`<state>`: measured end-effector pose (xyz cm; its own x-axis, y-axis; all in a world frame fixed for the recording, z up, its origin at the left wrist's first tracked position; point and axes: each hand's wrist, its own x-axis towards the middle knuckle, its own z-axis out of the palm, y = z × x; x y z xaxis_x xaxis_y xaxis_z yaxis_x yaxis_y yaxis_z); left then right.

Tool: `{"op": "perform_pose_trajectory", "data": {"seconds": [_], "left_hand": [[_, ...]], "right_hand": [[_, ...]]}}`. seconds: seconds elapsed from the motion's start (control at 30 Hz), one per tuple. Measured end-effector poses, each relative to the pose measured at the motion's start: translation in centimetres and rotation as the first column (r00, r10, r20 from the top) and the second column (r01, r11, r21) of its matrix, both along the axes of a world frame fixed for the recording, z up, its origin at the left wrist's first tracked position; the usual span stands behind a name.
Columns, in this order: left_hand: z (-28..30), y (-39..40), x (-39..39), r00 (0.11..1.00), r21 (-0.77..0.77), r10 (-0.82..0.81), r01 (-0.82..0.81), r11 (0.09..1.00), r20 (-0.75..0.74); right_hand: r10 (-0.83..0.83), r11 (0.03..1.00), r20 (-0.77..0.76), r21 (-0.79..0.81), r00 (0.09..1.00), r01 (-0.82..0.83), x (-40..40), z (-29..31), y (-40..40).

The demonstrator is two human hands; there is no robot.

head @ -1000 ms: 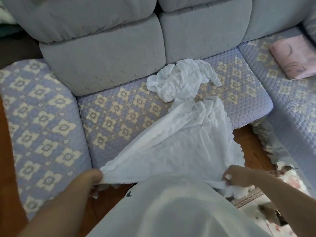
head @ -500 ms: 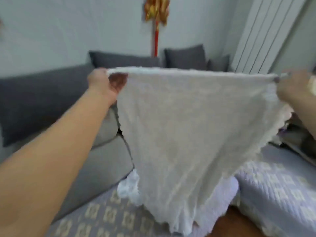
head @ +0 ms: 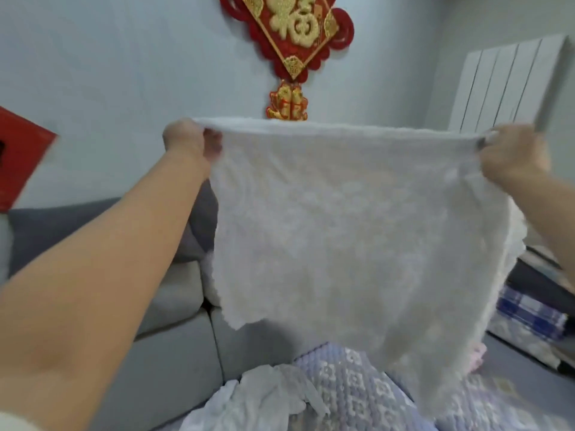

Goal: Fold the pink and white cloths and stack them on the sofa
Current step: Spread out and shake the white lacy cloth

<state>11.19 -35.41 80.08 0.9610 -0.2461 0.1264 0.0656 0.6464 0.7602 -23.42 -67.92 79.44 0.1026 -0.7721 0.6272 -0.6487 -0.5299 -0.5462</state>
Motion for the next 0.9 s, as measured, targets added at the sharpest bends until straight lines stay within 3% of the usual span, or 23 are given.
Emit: {"op": "perform_pose_trajectory", "data": {"seconds": [0.07, 0.17, 0.23, 0.3, 0.37, 0.47, 0.6, 0.77, 0.9], "left_hand": [[-1.2, -0.9, -0.9, 0.999, 0.098, -0.009, 0.014, 0.995, -0.052], [-2.7, -2.9, -2.0, 0.99, -0.061, 0.074, -0.082, 0.995, -0.123], [-2.8, -4.3, -2.2, 0.986, -0.139, 0.136, -0.148, 0.979, -0.091], [-3.0, -5.9, -2.0, 0.98, -0.101, 0.177, -0.187, 0.977, -0.096], [-3.7, -6.9, -2.0, 0.967, -0.063, 0.228, -0.236, 0.97, -0.114], [-4.4, -7.6, -2.6, 0.973, 0.014, 0.229, -0.229, 0.973, 0.006], [-5.3, -8.9, -2.7, 0.992, 0.075, 0.126, -0.127, 0.989, 0.021], [-6.3, -10.8, -3.5, 0.966, 0.095, 0.212, -0.227, 0.969, 0.148], [-5.9, -12.3, -4.5, 0.921, 0.111, 0.239, -0.284, 0.952, 0.309]], "right_hand": [[0.093, 0.995, -0.042, 0.036, 0.995, -0.092, 0.0, -0.4, -0.9], [0.048, 0.998, 0.258, -0.044, 0.965, -0.038, 0.4, -1.8, -0.2], [0.111, 0.993, 0.228, -0.07, 0.967, -0.097, 1.1, -2.3, -0.6], [0.176, 0.984, 0.089, -0.014, 0.98, -0.175, 1.6, -2.7, -1.4], [0.178, 0.984, 0.163, -0.049, 0.97, -0.172, 1.4, -2.7, -2.6], [0.126, 0.992, 0.174, -0.03, 0.977, -0.123, 0.9, -3.1, -4.3], [0.101, 0.99, 0.204, 0.079, 0.974, -0.119, 1.2, -5.0, -5.6], [0.08, 0.979, 0.245, 0.16, 0.966, -0.122, 2.4, -7.6, -5.4], [0.126, 0.933, 0.348, 0.277, 0.929, -0.231, 2.7, -6.7, -5.2]]}}
